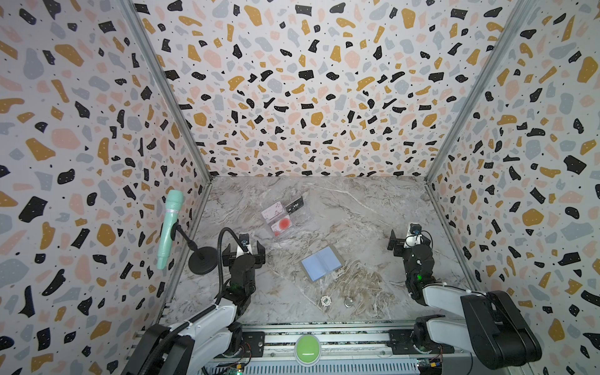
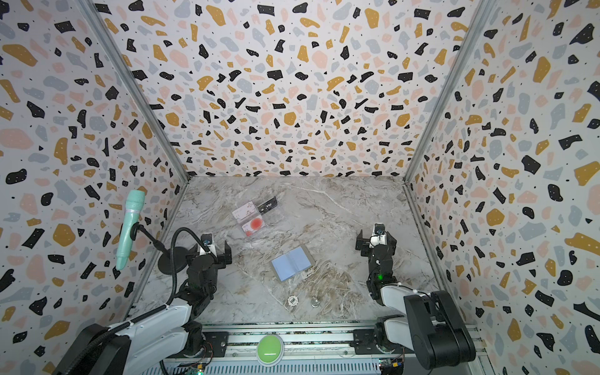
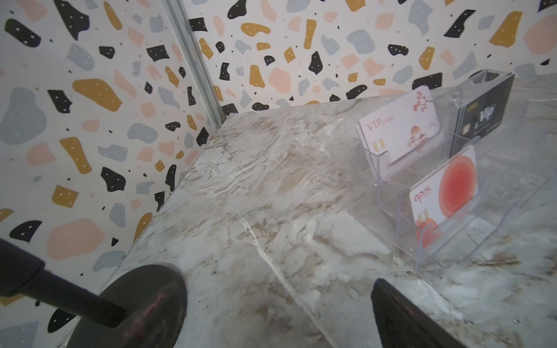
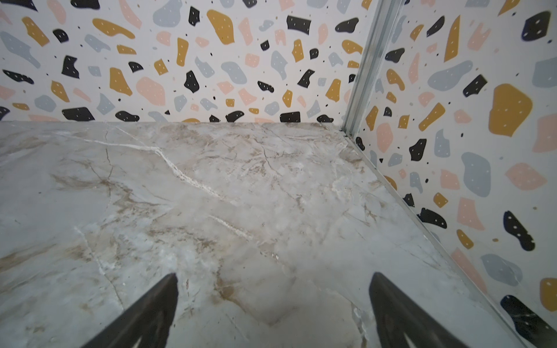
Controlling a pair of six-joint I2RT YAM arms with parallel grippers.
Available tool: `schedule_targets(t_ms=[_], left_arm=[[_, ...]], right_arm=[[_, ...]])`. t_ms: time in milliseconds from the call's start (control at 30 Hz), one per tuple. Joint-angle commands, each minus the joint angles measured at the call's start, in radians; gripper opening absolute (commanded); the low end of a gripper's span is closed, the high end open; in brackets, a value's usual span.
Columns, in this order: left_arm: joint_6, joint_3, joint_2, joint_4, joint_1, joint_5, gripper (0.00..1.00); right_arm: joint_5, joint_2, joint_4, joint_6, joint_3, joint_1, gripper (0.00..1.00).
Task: Take the credit cards out of the card holder
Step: Reset both arms
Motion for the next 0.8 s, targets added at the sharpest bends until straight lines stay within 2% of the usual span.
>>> schedule_targets(t_ms=[0, 67, 133, 200, 267, 333, 400, 433, 767], left_arm=[[0.03, 0.006, 0.054, 0.255, 0.02, 0.039, 1.0], [0.069, 0.011, 0.121, 0.344, 0.025, 0.012, 1.0], [0.084, 0.042, 0.165, 0.329, 0.045, 0.031, 1.0], [0.09, 0.015, 0.255, 0.468, 0.066, 0.034, 1.0], [0.043, -0.008, 0.324, 0.577, 0.109, 0.034, 1.0], [0.003, 0.009, 0.364, 0.583, 0.153, 0.06, 1.0], [-0.02, 0.072, 0.355, 0.442, 0.175, 0.079, 1.0], [-0.025, 0.07, 0.348, 0.43, 0.179, 0.087, 1.0], [-0.03, 0.067, 0.352, 0.444, 0.18, 0.071, 1.0]], right_arm=[[-0.021, 0.076, 0.248, -0.033, -0.041, -0.012, 0.99], [-0.069, 0.143, 0.336, -0.037, -0.051, -0.023, 0.99], [-0.117, 0.221, 0.413, -0.071, -0.041, -0.021, 0.99], [-0.125, 0.21, 0.313, -0.067, 0.005, -0.021, 0.99], [-0.138, 0.21, 0.235, -0.048, 0.034, -0.037, 0.99], [-0.164, 0.211, 0.208, -0.036, 0.047, -0.056, 0.99], [-0.172, 0.215, 0.178, -0.018, 0.064, -0.072, 0.99], [-0.177, 0.216, 0.176, -0.017, 0.065, -0.075, 0.99], [-0.18, 0.214, 0.173, -0.017, 0.067, -0.078, 0.99]])
